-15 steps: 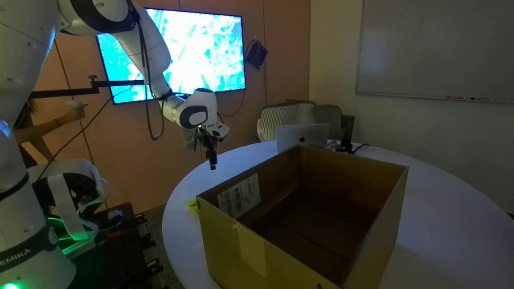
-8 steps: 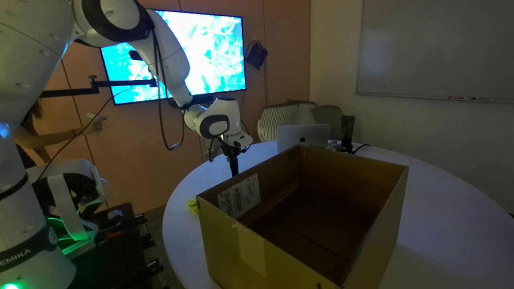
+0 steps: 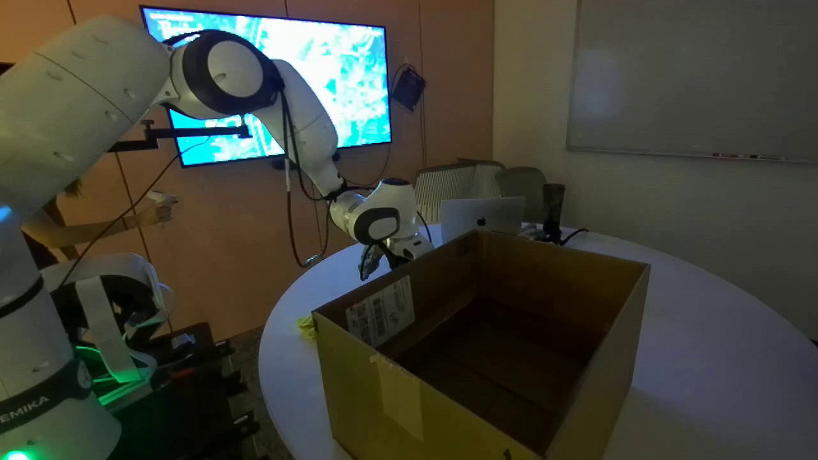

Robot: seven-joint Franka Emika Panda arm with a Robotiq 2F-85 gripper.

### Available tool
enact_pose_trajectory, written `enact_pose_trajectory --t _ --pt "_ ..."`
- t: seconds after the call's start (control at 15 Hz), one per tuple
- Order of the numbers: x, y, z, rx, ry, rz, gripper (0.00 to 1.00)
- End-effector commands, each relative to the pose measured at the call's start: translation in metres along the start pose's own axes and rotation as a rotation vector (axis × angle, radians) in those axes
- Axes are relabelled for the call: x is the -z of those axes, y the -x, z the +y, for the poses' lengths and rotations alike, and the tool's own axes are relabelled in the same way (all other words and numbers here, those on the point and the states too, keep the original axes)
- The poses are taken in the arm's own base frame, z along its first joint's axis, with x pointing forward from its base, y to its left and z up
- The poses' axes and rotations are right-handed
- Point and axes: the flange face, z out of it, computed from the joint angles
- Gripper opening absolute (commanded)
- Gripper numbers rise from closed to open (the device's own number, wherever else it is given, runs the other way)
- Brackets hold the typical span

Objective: Put the marker on the towel, fold the towel, and then put the folded towel in the box

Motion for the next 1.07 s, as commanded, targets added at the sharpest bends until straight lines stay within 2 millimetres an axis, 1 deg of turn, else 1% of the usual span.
enact_pose_trajectory --t 0.0,0.13,0.33,0.87,0.93,1.0 --pt "-0.02 -0.027 -0.001 -0.066 0.006 -0.012 1.0" --pt "-0.033 -0.032 0.005 -0.079 0.027 -0.023 1.0" --pt "-0.043 -0.033 0.011 -0.089 0.048 -0.052 1.0" --pt "-0.052 -0.027 0.016 -0.078 0.084 -0.073 1.0" --pt "-0.052 -0.027 0.016 -0.072 0.087 -0.079 0.92" --pt "-0.053 -0.026 0.016 -0.071 0.09 -0.08 0.73"
